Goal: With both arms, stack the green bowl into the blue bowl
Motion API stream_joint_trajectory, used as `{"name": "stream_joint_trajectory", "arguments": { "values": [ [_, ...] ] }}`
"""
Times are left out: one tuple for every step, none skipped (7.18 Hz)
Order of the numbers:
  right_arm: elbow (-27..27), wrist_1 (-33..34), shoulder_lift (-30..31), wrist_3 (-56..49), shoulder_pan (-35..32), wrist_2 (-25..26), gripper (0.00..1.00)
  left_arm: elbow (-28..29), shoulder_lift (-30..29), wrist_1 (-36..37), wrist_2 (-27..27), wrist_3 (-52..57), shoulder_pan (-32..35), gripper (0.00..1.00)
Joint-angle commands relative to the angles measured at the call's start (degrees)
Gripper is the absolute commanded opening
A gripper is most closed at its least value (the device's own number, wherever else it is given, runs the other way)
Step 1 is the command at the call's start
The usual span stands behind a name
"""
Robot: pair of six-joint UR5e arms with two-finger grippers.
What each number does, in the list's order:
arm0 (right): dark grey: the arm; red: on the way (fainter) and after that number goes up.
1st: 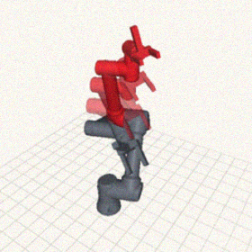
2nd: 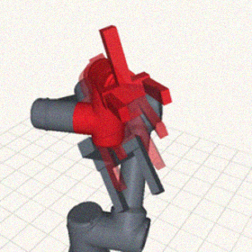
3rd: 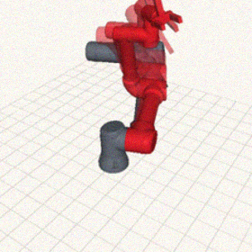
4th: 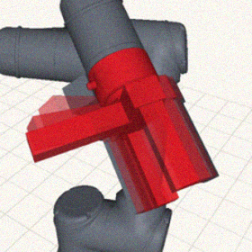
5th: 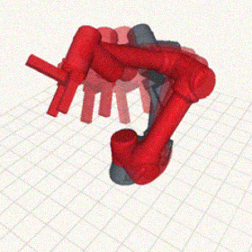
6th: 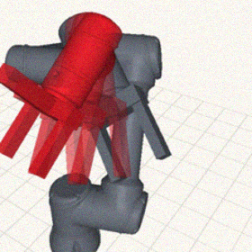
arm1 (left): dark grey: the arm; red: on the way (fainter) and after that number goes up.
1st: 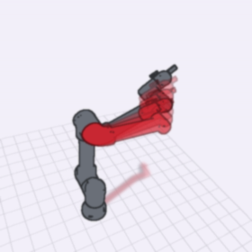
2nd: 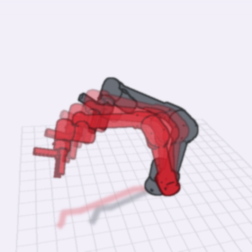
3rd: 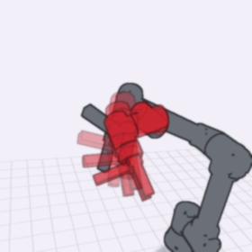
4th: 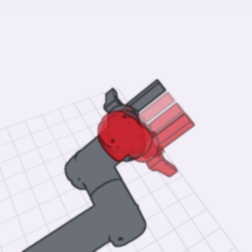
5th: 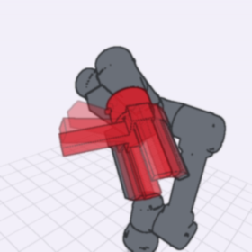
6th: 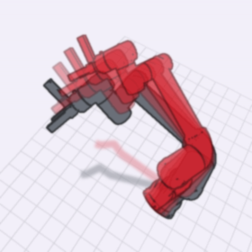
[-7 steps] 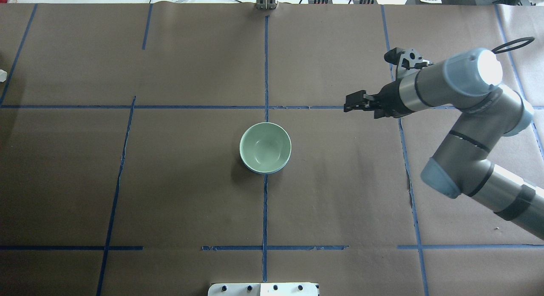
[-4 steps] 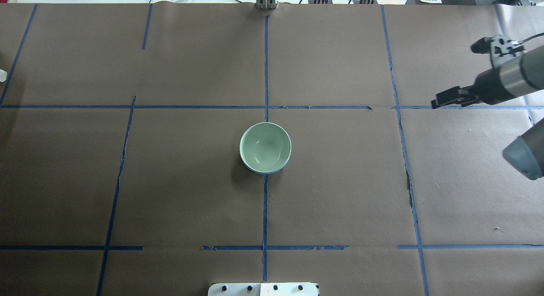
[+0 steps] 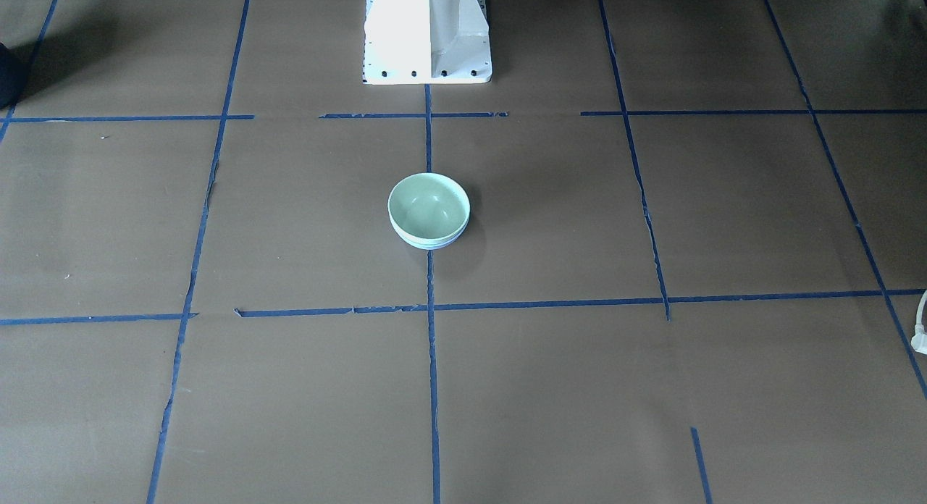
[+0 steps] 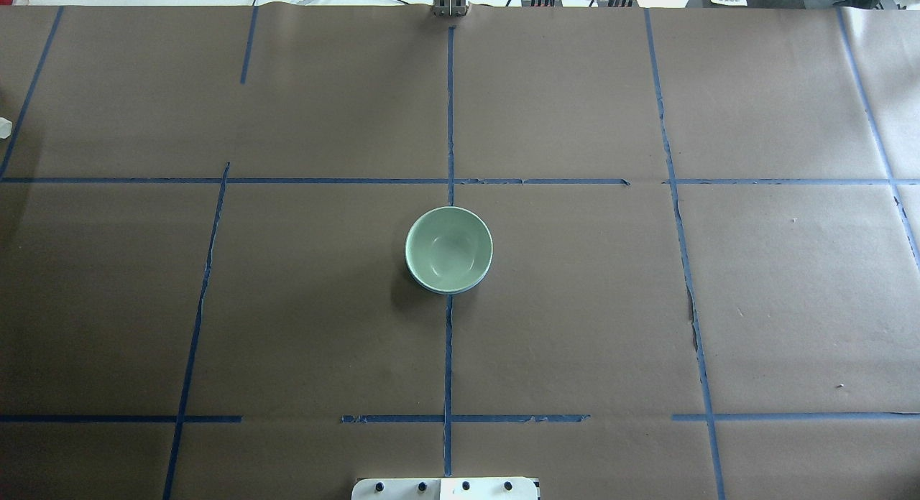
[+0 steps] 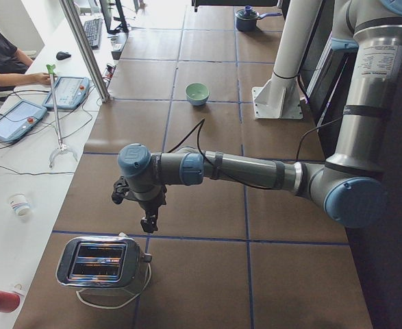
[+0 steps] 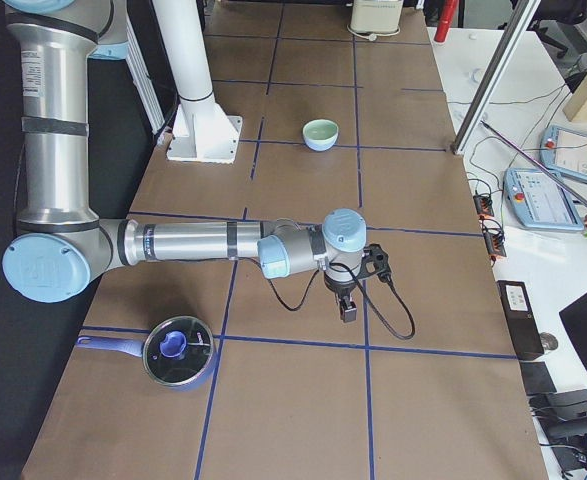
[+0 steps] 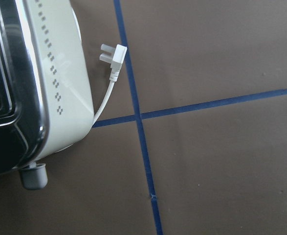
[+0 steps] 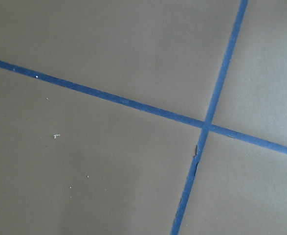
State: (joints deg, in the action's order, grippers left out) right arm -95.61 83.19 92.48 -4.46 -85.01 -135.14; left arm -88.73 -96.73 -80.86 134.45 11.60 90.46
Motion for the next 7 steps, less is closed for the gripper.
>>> {"name": "stream_joint_trajectory", "arguments": {
  "values": [
    [-0.72, 6.55, 1.02, -2.22, -4.1, -2.14, 1.0, 2.77, 0.22, 0.53, 0.46, 4.04, 2.7, 1.0],
    [-0.28, 6.2, 1.3, -1.87, -4.11, -3.1, 1.0, 2.78, 1.97, 0.44, 0.46, 3.96, 2.61, 1.0],
    [0.51, 6.03, 1.56, -2.56, -4.11, -3.81, 1.0, 3.73, 2.33, 0.44, 0.37, 3.96, 2.61, 1.0],
    [0.25, 6.02, 1.39, -2.31, -4.11, -3.73, 1.0, 5.48, 4.07, -0.78, 0.54, 4.22, 2.61, 1.0],
    [0.34, 6.02, 1.56, -2.22, -4.81, -3.9, 1.0, 5.41, 5.48, -3.05, 0.63, 4.14, 2.61, 1.0],
    [0.6, 6.2, 1.83, -1.61, -4.9, -3.99, 1.0, 5.07, 6.63, -5.25, 0.63, 3.61, 2.61, 1.0],
    [0.52, 6.2, 2.53, -1.6, -4.9, -4.34, 1.0, 4.98, 6.64, -5.27, 0.55, 3.26, 2.61, 1.0]
  ]
}}
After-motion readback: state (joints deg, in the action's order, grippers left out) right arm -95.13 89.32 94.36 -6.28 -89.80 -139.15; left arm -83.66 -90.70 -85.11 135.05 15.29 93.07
